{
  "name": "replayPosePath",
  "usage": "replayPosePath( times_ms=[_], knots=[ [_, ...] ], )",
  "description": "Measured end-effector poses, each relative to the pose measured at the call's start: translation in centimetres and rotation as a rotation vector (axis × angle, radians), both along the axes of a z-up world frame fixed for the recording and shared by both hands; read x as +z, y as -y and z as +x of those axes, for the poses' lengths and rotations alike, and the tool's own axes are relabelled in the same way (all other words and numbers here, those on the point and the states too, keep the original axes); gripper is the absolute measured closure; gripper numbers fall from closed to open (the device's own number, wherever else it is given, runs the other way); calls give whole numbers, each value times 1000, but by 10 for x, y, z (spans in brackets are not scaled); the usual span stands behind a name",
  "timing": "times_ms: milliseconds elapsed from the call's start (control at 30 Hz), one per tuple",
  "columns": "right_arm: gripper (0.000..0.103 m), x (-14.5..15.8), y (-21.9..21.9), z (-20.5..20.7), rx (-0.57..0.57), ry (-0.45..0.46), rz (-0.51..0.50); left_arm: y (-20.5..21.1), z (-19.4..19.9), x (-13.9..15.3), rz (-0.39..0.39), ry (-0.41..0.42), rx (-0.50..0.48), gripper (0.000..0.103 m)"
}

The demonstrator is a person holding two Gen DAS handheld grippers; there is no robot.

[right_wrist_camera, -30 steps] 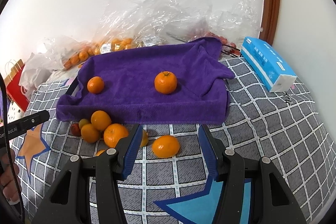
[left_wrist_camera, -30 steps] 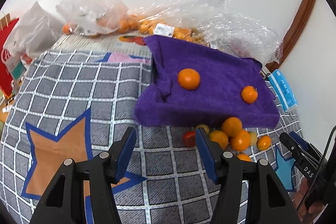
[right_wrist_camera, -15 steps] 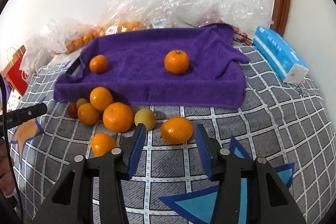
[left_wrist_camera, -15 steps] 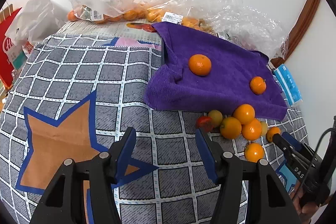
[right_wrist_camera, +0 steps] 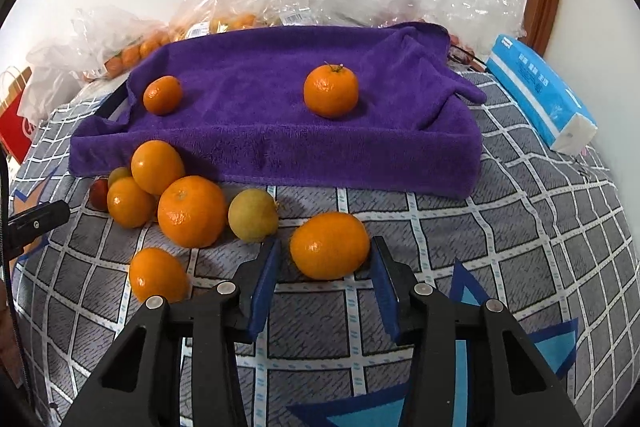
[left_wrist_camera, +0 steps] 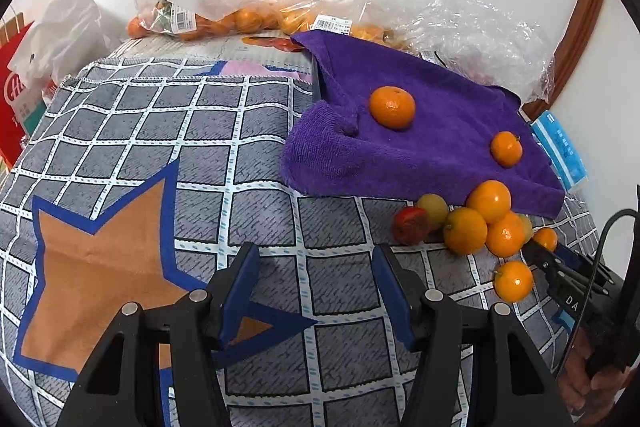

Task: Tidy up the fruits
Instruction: 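Close the right gripper on a large tangerine and lift it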

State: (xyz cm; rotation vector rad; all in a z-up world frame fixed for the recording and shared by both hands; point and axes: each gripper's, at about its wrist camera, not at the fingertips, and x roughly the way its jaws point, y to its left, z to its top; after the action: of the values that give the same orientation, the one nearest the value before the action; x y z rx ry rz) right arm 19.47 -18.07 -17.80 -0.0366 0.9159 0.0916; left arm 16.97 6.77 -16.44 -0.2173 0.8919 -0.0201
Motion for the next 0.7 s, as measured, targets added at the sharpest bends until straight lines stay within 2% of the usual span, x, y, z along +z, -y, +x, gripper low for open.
replayPosePath(
  times_ms=[67,267,500,700],
  knots=[
    [66,1,-1,1,-3,6,-7,1,-1,0,6,6,1,47],
    [66,2,-3,1,9,12,-5,3,-1,0,22,14,-5,47],
    [66,6,-1,-6,11,32,3,-3,-2,2,-59,13,-11,47],
    [66,10,-1,-10,16,48,1,0,-3,-1,-32,18,13,45]
  ],
)
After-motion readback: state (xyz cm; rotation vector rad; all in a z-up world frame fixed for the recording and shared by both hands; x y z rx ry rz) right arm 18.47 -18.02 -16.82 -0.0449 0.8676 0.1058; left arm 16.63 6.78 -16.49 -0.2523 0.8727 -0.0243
